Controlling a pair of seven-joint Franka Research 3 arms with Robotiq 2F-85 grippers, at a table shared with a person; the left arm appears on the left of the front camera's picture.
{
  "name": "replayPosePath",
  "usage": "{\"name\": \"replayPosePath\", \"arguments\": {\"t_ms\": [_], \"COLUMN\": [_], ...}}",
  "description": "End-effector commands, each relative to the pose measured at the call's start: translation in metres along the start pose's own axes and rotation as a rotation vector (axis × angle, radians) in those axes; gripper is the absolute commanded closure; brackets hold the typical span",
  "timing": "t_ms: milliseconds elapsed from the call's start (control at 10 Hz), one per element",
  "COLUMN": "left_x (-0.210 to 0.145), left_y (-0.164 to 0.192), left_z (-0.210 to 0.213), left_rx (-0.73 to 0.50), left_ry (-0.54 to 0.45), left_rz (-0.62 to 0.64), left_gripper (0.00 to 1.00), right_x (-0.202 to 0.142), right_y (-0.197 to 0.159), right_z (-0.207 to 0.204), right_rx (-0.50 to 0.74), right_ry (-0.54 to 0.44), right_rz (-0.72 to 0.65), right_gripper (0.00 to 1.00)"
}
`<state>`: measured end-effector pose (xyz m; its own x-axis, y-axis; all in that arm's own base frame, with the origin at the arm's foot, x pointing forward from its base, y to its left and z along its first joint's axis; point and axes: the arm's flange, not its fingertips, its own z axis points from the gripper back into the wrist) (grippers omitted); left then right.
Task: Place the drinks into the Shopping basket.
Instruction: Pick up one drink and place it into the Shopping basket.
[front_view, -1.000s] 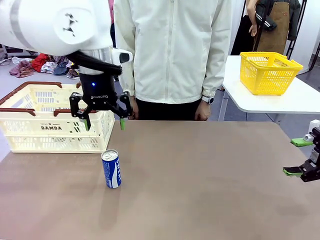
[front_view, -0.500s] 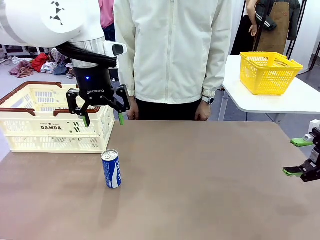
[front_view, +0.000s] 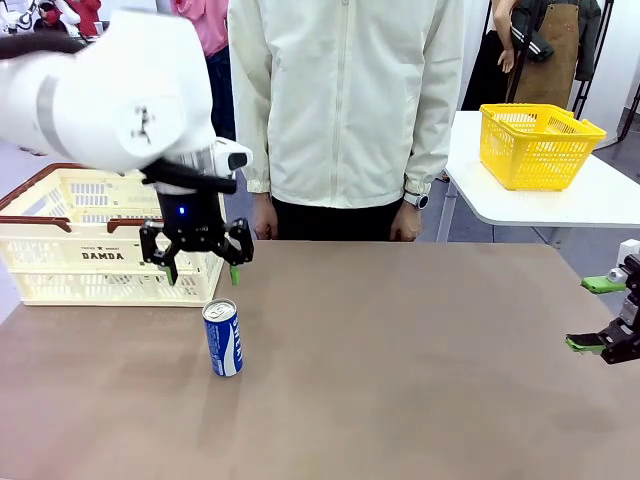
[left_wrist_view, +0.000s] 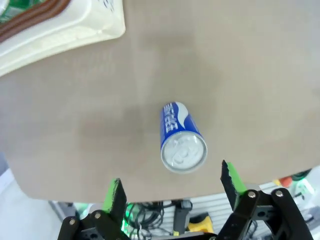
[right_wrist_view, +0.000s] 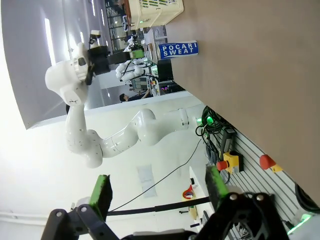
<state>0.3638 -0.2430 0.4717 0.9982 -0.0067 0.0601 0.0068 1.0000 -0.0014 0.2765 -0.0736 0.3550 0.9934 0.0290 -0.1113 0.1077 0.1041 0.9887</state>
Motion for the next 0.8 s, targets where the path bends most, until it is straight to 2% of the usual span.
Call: {"name": "replayPosePath", "arguments": {"t_ms": [0, 400, 700], "left_x": [-0.008, -0.003, 0.003], "left_y": [-0.004, -0.008, -0.011], "left_z": [-0.022, -0.074, -0.093], "left_rx": [-0.013, -0.052, -0.039], "left_ry": [-0.057, 0.045, 0.032], "left_rz": [-0.041, -0.069, -0.073], "left_gripper": [0.0, 0.0, 0.0], "right_x": [-0.002, -0.002, -0.002], "right_y": [0.003, 0.003, 0.003], "right_z": [0.0, 0.0, 0.0], "right_rx": [-0.003, -0.003, -0.003], "right_ry": [0.008, 0.008, 0.008], "right_rz": [-0.003, -0.003, -0.003], "right_gripper": [0.0, 0.0, 0.0]}}
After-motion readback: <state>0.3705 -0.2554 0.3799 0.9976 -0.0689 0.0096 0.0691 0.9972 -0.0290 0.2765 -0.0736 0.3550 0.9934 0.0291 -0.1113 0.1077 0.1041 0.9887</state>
